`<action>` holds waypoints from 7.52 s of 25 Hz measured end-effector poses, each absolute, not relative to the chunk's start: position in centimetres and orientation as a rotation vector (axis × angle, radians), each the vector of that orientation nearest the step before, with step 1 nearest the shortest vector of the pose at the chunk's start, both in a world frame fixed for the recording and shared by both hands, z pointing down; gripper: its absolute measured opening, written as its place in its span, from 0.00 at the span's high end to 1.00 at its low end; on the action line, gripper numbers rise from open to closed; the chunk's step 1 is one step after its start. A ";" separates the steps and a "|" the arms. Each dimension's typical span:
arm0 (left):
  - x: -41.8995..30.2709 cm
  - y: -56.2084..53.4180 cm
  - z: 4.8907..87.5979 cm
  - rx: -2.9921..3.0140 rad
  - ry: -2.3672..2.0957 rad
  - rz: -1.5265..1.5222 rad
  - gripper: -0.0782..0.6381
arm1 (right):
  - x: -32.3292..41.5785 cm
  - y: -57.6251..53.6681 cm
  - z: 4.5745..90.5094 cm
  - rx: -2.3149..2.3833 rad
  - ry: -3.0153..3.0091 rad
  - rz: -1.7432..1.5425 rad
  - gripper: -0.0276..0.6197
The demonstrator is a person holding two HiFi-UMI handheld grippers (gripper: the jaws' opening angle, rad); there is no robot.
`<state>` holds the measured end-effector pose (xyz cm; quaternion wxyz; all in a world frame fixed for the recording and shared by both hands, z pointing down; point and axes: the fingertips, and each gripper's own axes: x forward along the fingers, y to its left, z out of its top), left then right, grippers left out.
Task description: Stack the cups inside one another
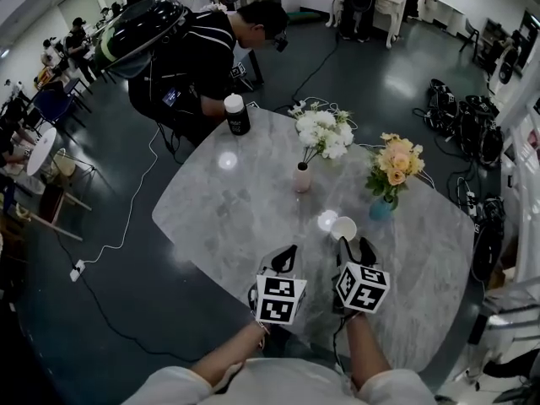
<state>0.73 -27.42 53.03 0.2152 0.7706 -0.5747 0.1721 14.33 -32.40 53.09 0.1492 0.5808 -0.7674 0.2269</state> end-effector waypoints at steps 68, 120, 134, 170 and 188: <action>2.5 -14.9 51.0 2.388 -1.290 0.411 0.90 | 16.6 -11.4 49.1 2.024 -2.035 0.565 0.92; -10.5 -13.2 60.5 1.795 -1.695 0.411 0.90 | 1.2 -17.2 61.6 1.170 -2.270 0.718 0.69; -11.9 -11.6 62.6 1.677 -1.739 0.421 0.90 | -0.4 -18.8 63.8 1.058 -2.273 0.671 0.60; -12.1 -11.7 63.7 1.657 -1.730 0.462 0.90 | -1.2 -20.2 64.7 1.072 -2.283 0.635 0.60; -10.4 -14.2 60.5 1.781 -1.692 0.437 0.90 | 0.4 -20.8 61.1 1.161 -2.292 0.592 0.60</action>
